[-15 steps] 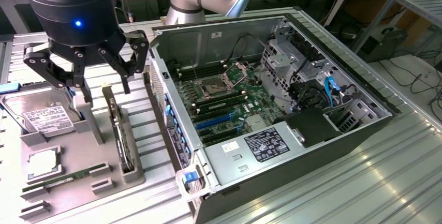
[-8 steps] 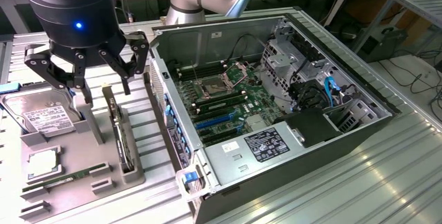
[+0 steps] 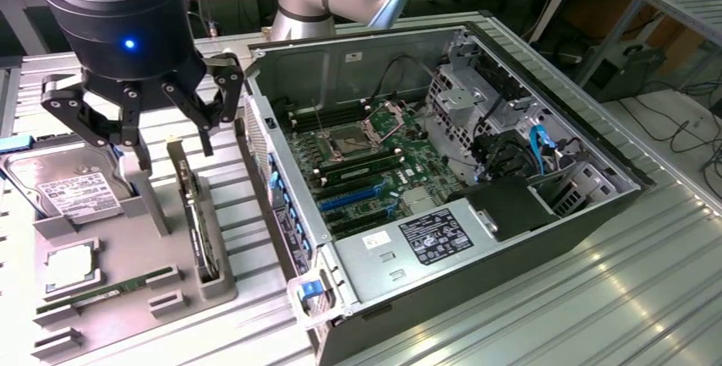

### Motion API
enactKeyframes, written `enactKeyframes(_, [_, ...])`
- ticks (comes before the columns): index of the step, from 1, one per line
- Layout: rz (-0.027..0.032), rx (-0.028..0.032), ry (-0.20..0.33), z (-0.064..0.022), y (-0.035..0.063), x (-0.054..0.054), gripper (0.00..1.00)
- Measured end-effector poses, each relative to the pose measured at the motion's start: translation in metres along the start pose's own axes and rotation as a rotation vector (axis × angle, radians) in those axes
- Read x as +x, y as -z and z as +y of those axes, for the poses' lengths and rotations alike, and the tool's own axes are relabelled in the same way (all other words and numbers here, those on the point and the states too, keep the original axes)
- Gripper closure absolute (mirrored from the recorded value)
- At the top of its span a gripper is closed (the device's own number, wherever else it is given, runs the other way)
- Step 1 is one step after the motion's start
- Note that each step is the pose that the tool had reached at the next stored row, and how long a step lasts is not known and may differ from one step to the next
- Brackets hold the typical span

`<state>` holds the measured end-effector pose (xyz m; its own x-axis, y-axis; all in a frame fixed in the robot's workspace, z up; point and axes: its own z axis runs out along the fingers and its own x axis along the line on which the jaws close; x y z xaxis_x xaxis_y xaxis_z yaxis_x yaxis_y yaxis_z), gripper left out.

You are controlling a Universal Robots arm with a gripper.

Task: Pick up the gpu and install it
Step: 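Pick up the gpu and move the gpu toward the slot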

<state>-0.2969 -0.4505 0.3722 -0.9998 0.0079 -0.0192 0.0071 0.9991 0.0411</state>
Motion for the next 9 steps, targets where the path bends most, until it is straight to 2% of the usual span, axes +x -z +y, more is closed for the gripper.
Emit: enactKeyframes(9, [0.0000, 0.0000, 0.000, -0.0001, -0.0022, 0.0001, 0.40])
